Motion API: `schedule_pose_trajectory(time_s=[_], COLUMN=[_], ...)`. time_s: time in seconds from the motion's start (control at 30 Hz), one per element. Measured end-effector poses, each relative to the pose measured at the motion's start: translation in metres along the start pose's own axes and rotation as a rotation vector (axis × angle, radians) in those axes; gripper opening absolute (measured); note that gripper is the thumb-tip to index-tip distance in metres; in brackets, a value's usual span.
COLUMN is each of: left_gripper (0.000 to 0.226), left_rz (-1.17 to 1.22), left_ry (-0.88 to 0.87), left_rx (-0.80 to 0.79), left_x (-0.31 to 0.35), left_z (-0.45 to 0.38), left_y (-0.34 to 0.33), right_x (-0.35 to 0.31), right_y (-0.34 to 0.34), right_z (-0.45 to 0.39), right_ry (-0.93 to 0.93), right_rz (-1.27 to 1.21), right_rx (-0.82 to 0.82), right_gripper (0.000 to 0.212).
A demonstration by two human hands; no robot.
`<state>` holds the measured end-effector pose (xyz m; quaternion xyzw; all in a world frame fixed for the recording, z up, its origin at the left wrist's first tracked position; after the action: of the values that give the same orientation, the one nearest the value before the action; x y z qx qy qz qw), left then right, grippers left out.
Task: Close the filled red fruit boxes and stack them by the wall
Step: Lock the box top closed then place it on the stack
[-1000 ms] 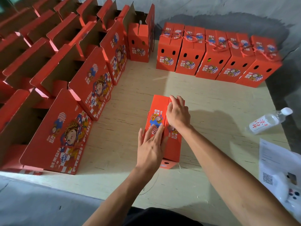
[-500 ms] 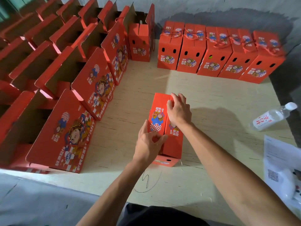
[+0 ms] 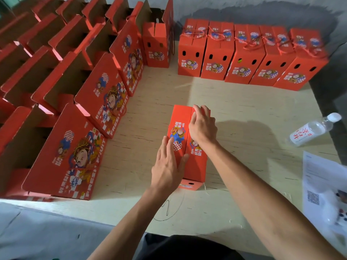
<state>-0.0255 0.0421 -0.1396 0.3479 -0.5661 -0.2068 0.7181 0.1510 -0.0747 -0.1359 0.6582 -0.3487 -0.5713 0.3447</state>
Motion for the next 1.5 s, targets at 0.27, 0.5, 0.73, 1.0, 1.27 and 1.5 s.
schedule_pose_trajectory(time_s=[0.27,0.5,0.73,1.0,1.27,1.5], left_gripper=[0.084,0.070,0.074,0.025,0.013,0.025], left_rz=[-0.066,-0.061,0.327,1.351,0.997,-0.085], left_ry=[0.117,0.100,0.196,0.828,0.043,-0.604], left_rx=[0.097,0.136,0.054,-0.234,0.068,0.132], left_x=[-0.004,0.006,0.018,-0.011,0.100,0.199], left_z=[-0.010,-0.012,-0.031,-0.082,-0.124,-0.100], left_y=[-0.005,-0.005,-0.020,-0.026,0.081,0.105], right_x=[-0.001,0.027,0.104,0.094,-0.009,-0.054], right_y=[0.001,0.009,0.018,0.081,0.088,0.061], right_z=[0.001,0.004,0.035,0.019,0.006,0.009], right_ry=[-0.006,-0.076,-0.541,-0.474,-0.338,-0.318], right_rz=[0.031,-0.138,-0.273,-0.637,-0.980,-1.180], right_rx=[-0.006,-0.073,-0.203,-0.220,-0.416,-0.460], right_gripper=[0.033,0.058,0.081,0.037,0.050,0.040])
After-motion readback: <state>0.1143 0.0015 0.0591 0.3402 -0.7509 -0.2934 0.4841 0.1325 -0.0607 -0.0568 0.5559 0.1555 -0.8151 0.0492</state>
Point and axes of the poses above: each hand's wrist, its own z-axis away from the middle knuckle, its own y-axis out of the back of the hand, x = y × z, the point moved 8 cm from there along -z, towards the middle knuckle, and after that the axes turned 3 degrees about -x, right-handed, at the moved point
